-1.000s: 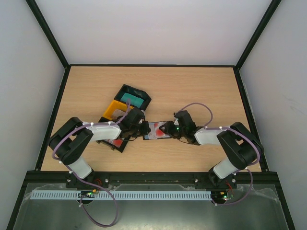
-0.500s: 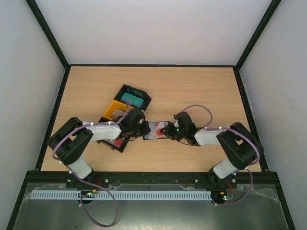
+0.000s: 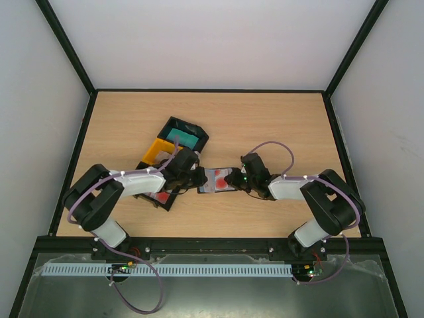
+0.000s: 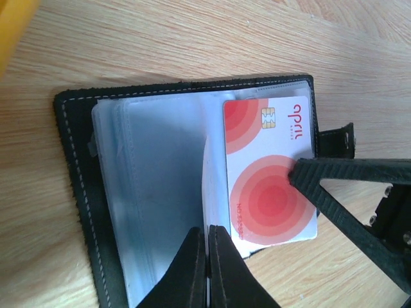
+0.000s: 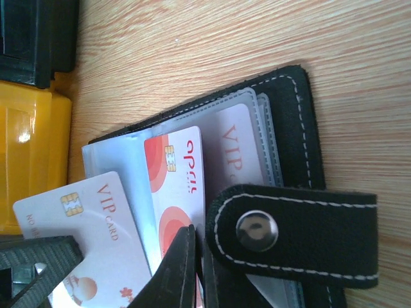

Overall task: Put the credit cards into the card holder
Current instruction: Insert the credit card into the card holder.

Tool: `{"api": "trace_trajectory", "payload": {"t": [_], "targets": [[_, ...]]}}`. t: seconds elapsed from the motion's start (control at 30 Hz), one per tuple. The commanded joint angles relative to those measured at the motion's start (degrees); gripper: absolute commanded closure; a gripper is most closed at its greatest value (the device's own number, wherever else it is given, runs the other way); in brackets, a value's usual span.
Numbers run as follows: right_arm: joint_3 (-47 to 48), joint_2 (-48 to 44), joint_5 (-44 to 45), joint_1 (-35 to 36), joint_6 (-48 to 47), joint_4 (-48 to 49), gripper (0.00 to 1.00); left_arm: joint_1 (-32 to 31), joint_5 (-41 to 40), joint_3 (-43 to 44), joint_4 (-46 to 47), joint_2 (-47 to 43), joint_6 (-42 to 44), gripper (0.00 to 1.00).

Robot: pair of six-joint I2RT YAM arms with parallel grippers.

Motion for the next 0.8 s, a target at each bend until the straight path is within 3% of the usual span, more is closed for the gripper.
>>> {"api": "trace_trajectory", "payload": {"t": [0.0,0.27,0.77], "targets": [[-0.3,0.5,1.0,0.0,-1.4,-1.9,0.98,0.4,-1.5,1.9,-9.3,-4.1,3.1,0.98],[0.1,2.2,0.0,-0.1,-1.7,-0.2,0.98,2.1,-5.4,2.7,-18.1,-6.3,6.4,0.97],[1.5,7.3,-4.9,1.3,-1.8,3.3,0.98,2.9,-4.0,1.3,-17.0,-3.4,6.9,0.97]]}}
